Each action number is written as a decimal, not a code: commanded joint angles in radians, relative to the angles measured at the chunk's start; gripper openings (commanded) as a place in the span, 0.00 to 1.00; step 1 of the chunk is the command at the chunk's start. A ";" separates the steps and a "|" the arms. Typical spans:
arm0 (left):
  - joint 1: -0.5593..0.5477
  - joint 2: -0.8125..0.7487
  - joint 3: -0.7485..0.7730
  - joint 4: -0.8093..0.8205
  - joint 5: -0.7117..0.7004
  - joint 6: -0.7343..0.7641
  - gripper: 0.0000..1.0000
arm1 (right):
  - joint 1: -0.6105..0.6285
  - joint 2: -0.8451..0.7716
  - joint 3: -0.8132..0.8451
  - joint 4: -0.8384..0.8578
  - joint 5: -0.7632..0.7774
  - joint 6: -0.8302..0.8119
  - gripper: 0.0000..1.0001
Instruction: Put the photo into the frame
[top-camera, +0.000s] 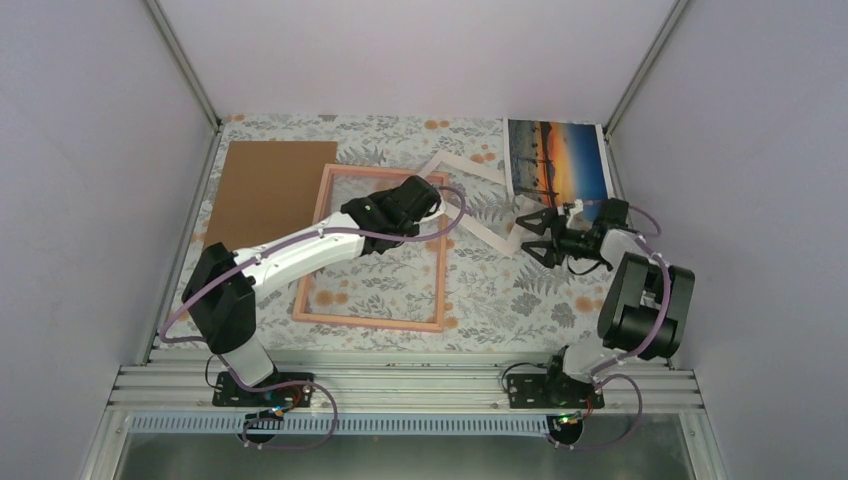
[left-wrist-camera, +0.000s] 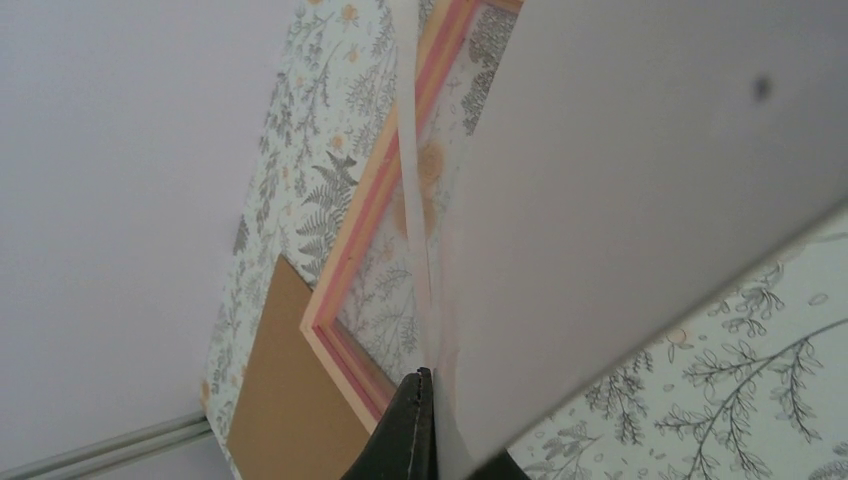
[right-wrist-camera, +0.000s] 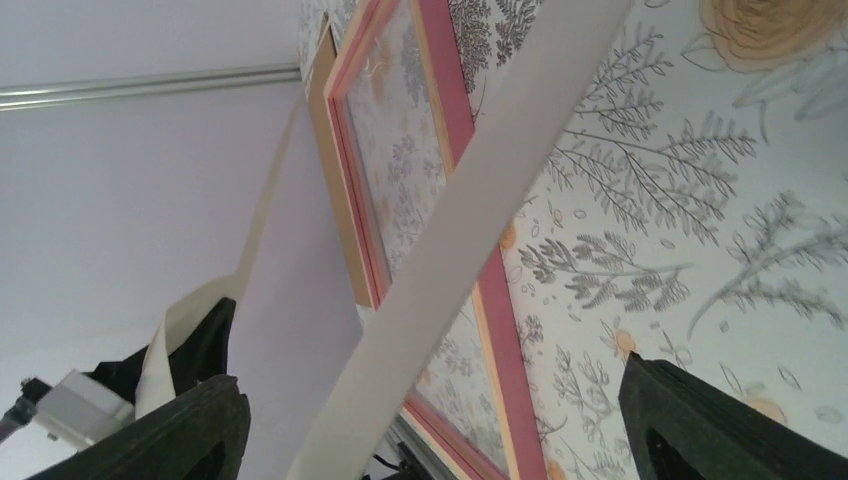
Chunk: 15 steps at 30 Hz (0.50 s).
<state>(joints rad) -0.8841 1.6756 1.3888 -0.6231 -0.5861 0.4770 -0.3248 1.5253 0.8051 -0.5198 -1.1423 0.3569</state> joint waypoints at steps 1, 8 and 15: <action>-0.010 -0.046 -0.034 -0.022 0.018 -0.037 0.04 | 0.073 0.090 0.058 0.145 -0.030 0.171 0.86; -0.019 -0.093 -0.057 -0.061 0.038 -0.035 0.34 | 0.105 0.113 0.072 0.173 -0.047 0.208 0.11; 0.096 -0.320 -0.070 -0.216 0.488 -0.001 1.00 | 0.105 0.075 -0.015 0.194 -0.050 0.140 0.04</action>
<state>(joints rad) -0.8581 1.5158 1.3140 -0.7422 -0.4015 0.4622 -0.2234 1.6344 0.8345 -0.3428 -1.1587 0.5461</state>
